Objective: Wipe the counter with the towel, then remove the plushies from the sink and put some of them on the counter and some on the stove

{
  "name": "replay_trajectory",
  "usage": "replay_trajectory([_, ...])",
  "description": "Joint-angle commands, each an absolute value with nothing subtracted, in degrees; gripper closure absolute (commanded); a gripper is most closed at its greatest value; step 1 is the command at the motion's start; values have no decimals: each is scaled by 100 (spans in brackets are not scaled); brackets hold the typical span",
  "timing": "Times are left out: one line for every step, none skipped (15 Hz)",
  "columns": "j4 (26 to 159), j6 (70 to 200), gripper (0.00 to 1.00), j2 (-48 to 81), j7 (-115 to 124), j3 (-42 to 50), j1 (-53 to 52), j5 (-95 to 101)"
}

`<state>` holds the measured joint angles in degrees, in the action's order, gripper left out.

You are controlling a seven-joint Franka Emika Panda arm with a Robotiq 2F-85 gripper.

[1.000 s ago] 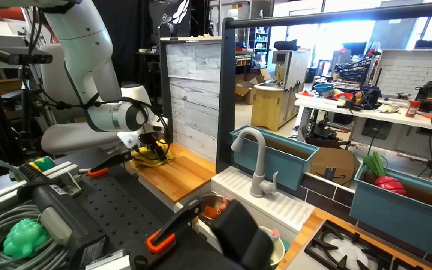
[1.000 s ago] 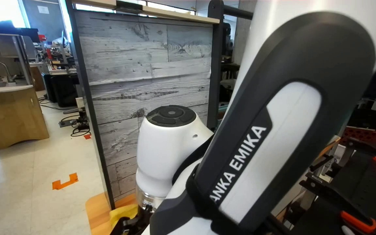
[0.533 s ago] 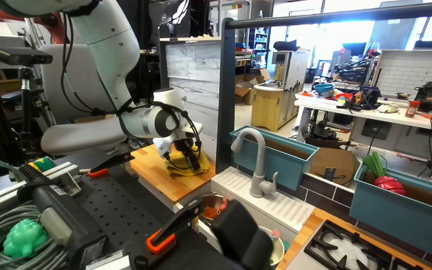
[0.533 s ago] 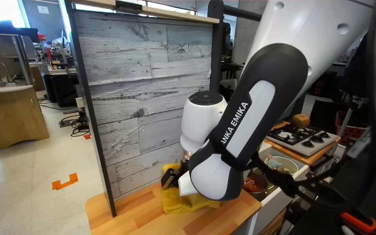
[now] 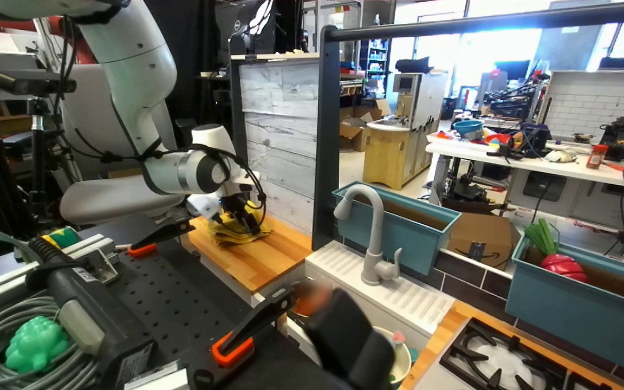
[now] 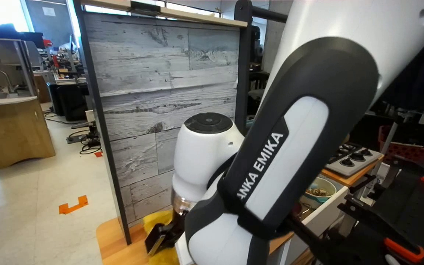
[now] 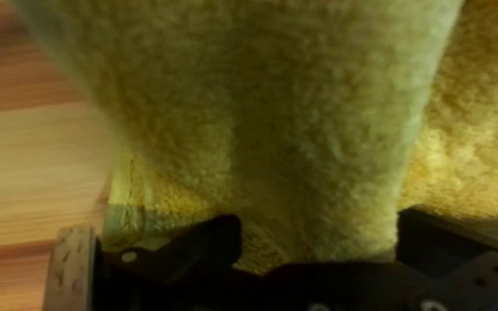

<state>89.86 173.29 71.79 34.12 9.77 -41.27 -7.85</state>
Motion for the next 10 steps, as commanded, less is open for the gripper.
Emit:
replay_trajectory([8567, 16962, 0, 7681, 3463, 962, -4523, -895])
replay_trajectory([8643, 16733, 0, 7597, 3537, 1037, -4542, -959])
replay_trajectory([8783, 16592, 0, 7517, 3648, 1263, -4555, -974])
replay_trajectory([8875, 16662, 0, 7475, 3735, 1362, -4487, -965])
replay_trajectory([9096, 16699, 0, 7352, 3876, 1484, -4380, -1000])
replay_trajectory([9251, 16797, 0, 7277, 4011, 1622, -4340, -1022])
replay_trajectory([9375, 16844, 0, 7237, 4149, 1767, -4304, -1042])
replay_trajectory([9486, 16833, 0, 7211, 4250, 1879, -4199, -1048])
replay_trajectory([9559, 16792, 0, 7235, 4364, 2035, -4117, -1028])
replay_trajectory([9565, 16705, 0, 7274, 4480, 2134, -4102, -1002])
